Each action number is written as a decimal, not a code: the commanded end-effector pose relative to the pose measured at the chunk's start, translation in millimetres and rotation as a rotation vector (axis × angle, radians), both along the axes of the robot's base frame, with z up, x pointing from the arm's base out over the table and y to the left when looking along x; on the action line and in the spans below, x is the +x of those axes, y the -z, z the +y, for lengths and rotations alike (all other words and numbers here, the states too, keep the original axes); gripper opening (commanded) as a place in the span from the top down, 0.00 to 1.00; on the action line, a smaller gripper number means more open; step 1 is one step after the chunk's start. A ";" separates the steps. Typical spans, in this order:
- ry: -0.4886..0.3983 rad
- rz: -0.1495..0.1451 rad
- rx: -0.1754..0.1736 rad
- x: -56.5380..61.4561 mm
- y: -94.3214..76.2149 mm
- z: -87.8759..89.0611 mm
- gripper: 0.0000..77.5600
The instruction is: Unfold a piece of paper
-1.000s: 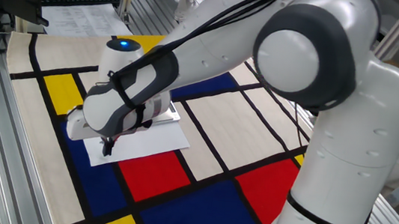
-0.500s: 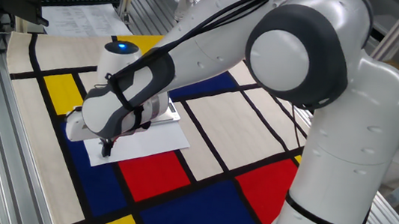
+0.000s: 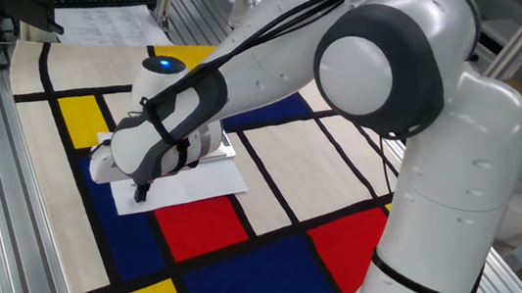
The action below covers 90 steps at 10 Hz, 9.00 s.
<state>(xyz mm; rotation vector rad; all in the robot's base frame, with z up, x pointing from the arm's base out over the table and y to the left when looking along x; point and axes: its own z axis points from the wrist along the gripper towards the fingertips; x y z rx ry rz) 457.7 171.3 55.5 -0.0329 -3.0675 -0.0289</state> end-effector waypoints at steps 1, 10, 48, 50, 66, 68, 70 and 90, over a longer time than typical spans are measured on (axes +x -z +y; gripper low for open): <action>0.003 0.006 -0.002 -1.6 5.1 -5.7 0.99; 0.065 0.056 0.042 -12.4 -12.1 -5.0 0.99; 0.006 -0.025 -0.052 25.1 -111.9 -90.6 0.99; -0.001 -0.023 -0.044 18.1 -112.9 -91.0 0.99; -0.002 -0.023 -0.050 5.7 -130.2 -100.5 0.99; -0.005 -0.019 -0.048 5.5 -130.1 -100.4 0.99; -0.005 -0.020 -0.050 5.5 -130.0 -100.3 0.99; -0.054 -0.008 -0.055 2.9 -127.5 -97.4 0.99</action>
